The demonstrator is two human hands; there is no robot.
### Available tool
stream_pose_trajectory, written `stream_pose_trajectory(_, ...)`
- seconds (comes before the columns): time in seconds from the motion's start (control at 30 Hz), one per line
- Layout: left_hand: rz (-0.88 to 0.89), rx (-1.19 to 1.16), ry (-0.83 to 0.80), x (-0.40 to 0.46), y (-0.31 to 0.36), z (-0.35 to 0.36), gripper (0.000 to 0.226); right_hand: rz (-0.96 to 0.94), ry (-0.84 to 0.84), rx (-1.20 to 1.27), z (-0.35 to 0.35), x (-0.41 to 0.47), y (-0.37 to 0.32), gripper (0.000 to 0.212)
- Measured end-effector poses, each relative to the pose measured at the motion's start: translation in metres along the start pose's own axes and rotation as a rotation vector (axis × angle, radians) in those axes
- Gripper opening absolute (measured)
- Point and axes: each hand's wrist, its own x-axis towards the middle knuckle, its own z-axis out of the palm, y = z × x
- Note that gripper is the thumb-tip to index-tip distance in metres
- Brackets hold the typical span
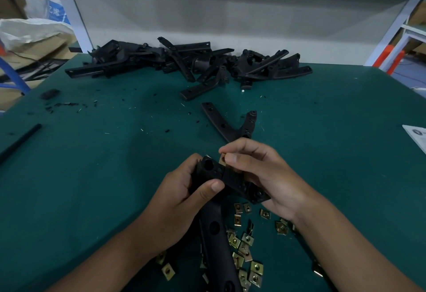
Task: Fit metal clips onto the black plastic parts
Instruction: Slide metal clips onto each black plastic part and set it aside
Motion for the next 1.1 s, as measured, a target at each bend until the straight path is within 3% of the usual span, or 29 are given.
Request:
stream_pose_trajectory(0.37, 0.017, -0.025, 0.034, 0.001, 0.001, 0.001, 0.039, -0.017, -0.031, -0.006, 0.000, -0.001, -0.001, 0.010)
stream_pose_trajectory(0.53, 0.100, -0.036, 0.184, 0.004, 0.004, 0.002, 0.023, -0.095, -0.079, -0.125, -0.002, -0.002, 0.001, 0.033)
stream_pose_trajectory(0.63, 0.117, -0.050, 0.199, 0.006, 0.005, 0.000, 0.031, -0.164, -0.061, -0.267, 0.002, -0.002, 0.002, 0.045)
stream_pose_trajectory(0.77, 0.107, -0.058, 0.152, 0.006, 0.008, -0.002, 0.037, -0.224, 0.093, -0.307, 0.004, 0.001, 0.006, 0.038)
stream_pose_trajectory(1.1, 0.132, -0.002, 0.194, 0.007, 0.010, -0.003, 0.030, -0.339, 0.114, -0.412, 0.001, 0.002, 0.010, 0.035)
